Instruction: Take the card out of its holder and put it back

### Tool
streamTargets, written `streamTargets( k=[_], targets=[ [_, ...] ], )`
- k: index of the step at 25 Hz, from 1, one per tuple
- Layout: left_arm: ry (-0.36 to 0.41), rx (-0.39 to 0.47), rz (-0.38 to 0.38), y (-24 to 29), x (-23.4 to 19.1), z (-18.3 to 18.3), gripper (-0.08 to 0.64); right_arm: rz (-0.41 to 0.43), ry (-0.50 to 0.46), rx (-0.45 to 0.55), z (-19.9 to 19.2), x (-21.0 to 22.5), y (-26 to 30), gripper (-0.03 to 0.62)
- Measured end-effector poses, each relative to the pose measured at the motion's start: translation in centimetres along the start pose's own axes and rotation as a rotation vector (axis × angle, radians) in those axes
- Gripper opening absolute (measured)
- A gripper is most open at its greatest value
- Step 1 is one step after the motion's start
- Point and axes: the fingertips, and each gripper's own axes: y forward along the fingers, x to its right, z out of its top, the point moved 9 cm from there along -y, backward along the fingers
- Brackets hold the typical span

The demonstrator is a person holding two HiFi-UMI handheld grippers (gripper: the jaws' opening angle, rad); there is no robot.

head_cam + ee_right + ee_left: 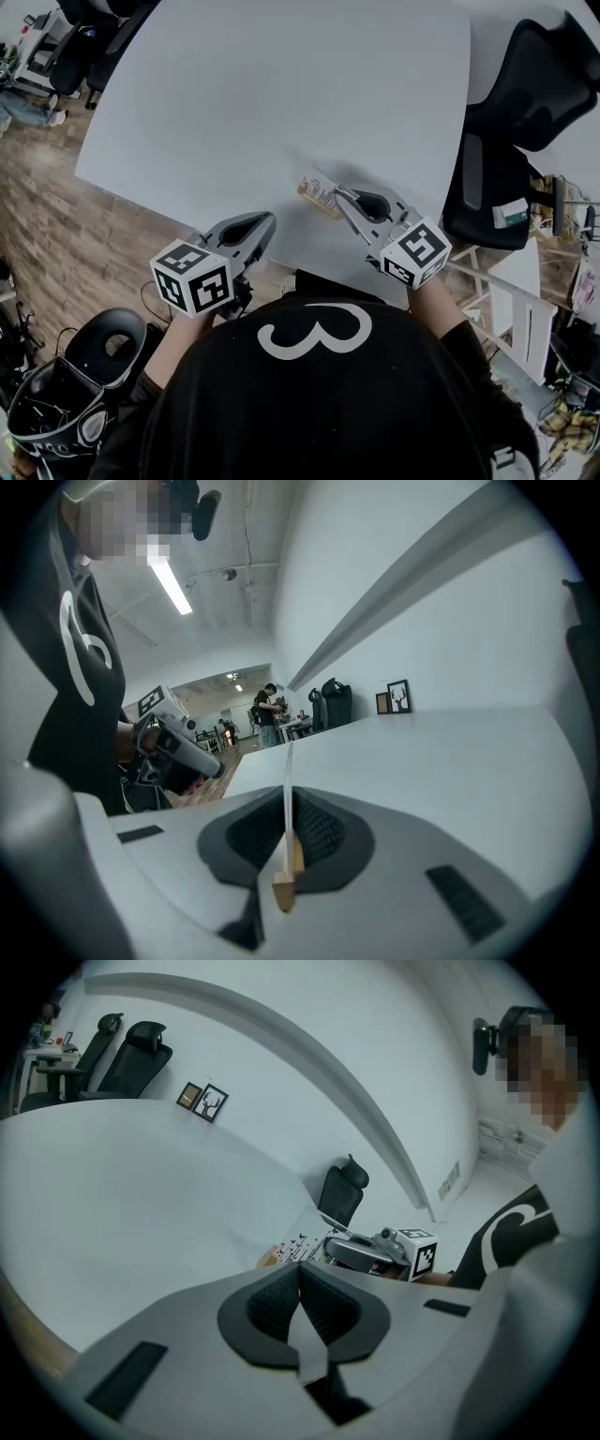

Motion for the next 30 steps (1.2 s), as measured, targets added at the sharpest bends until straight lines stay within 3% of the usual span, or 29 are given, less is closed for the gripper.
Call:
streamTargets(
  k=[9, 16, 25, 30],
  targets=[
    [-0.016, 0.015, 0.012, 0.9, -0.1, 0.3, 0.014, 0.068, -0.052, 0.028, 1.7, 0.6, -0.2, 0.023],
    [-0.032, 0.053, 0.000, 1.3, 0.2, -0.2, 0.014, 0.074, -0.056, 0.062, 3.4, 1.0, -1.4, 0.023],
    [-0.005, 0.108, -0.035, -1.0, 2.0, -0.9, 0.014, -0.045, -0.074, 0.166, 5.7, -0.7, -4.6, 0.023],
    [0.002, 0.143, -0.051, -4.5, 2.8, -1.8, 0.014, -0.093, -0.017, 0.216, 6.2, -3.9, -6.2, 0.023]
  ],
)
